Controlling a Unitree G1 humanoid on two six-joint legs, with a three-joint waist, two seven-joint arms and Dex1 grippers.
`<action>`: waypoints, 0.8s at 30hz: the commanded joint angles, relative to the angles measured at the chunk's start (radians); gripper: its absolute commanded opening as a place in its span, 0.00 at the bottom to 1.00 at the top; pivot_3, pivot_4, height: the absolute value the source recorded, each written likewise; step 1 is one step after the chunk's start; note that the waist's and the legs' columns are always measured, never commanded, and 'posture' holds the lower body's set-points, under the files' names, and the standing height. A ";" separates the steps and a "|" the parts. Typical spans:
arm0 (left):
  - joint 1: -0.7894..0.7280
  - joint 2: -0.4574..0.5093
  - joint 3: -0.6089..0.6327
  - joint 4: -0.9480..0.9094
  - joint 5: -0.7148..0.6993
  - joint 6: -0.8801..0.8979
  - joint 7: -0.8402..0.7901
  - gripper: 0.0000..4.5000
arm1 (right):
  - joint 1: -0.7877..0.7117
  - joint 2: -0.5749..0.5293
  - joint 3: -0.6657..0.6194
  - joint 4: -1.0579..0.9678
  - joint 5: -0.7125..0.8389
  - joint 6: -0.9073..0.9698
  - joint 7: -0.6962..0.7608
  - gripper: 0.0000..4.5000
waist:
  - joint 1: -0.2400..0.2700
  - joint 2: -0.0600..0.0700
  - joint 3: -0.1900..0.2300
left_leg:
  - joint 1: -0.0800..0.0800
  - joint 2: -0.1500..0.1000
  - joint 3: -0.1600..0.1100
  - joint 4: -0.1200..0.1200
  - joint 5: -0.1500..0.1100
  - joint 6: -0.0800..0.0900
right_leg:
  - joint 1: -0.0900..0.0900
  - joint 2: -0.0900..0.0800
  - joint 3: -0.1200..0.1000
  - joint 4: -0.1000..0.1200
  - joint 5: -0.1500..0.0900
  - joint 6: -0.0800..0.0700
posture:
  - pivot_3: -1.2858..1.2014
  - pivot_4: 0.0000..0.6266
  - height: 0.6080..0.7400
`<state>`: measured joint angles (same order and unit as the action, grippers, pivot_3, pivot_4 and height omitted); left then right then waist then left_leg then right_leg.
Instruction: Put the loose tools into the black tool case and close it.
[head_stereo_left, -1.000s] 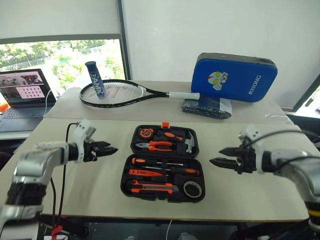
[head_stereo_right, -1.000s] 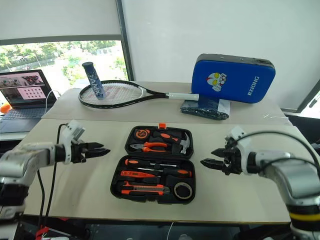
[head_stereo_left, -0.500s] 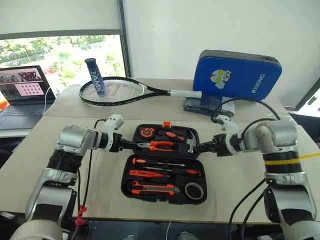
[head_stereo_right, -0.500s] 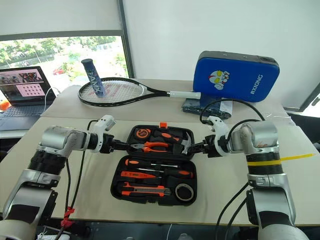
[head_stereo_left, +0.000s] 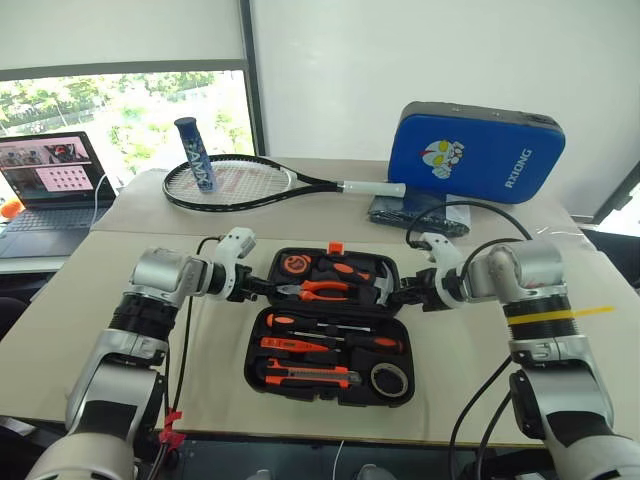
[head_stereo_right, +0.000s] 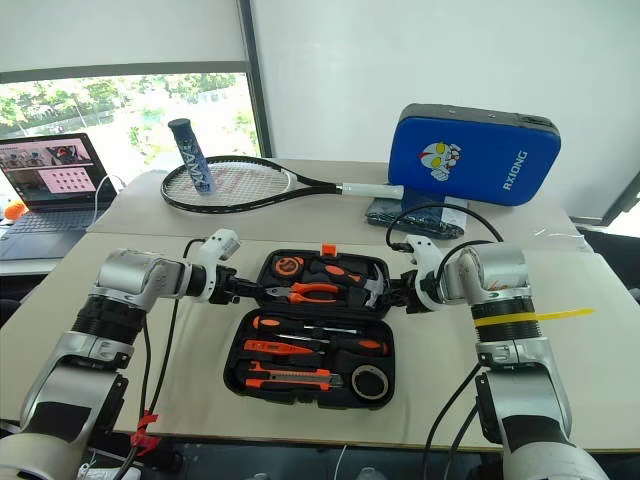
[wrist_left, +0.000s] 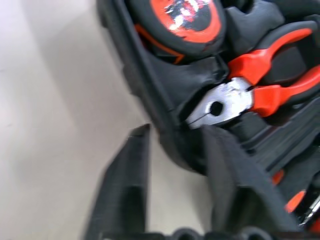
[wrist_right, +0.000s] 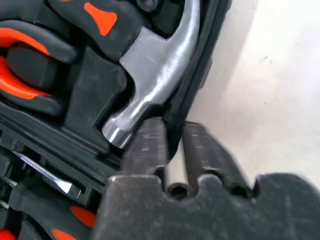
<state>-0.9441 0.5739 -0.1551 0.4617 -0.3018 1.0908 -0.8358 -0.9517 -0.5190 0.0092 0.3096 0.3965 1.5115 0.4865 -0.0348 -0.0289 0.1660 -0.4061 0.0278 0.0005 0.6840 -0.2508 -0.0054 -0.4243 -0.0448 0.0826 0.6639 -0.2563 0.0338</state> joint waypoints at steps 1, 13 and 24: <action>-0.009 -0.015 0.004 0.043 0.029 -0.035 0.022 0.01 | -0.014 -0.013 0.019 0.014 -0.019 -0.019 -0.004 0.00 | 0.000 0.000 0.000 | 0.002 0.000 0.000 0.000 0.000 0.000 | 0.002 0.000 0.000 0.000 0.000 0.000 | 0.52 0.24 1.00; 0.155 -0.014 0.186 -0.109 -0.058 -0.240 -0.018 0.01 | 0.207 -0.062 -0.096 -0.264 0.049 -0.402 0.164 0.00 | -0.006 0.001 -0.001 | 0.001 0.000 -0.001 0.000 0.001 0.001 | 0.000 0.000 0.000 0.001 0.000 0.000 | 0.52 0.24 1.00; 0.466 -0.087 0.342 -0.286 -0.101 -0.815 -0.090 0.01 | 0.642 -0.022 -0.134 -0.416 -0.063 -1.311 0.373 0.00 | -0.004 0.001 -0.001 | -0.004 0.000 0.000 -0.004 0.001 0.000 | -0.003 -0.002 0.001 -0.002 0.001 0.001 | 0.52 0.24 1.00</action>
<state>-0.4893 0.4910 0.1373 0.2239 -0.3973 0.4256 -0.9152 -0.3196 -0.5381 -0.1081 -0.0559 0.3552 0.4105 0.8042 -0.0384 -0.0278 0.1654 -0.4098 0.0283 0.0011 0.6805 -0.2501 -0.0049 -0.4276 -0.0463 0.0837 0.6595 -0.2551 0.0352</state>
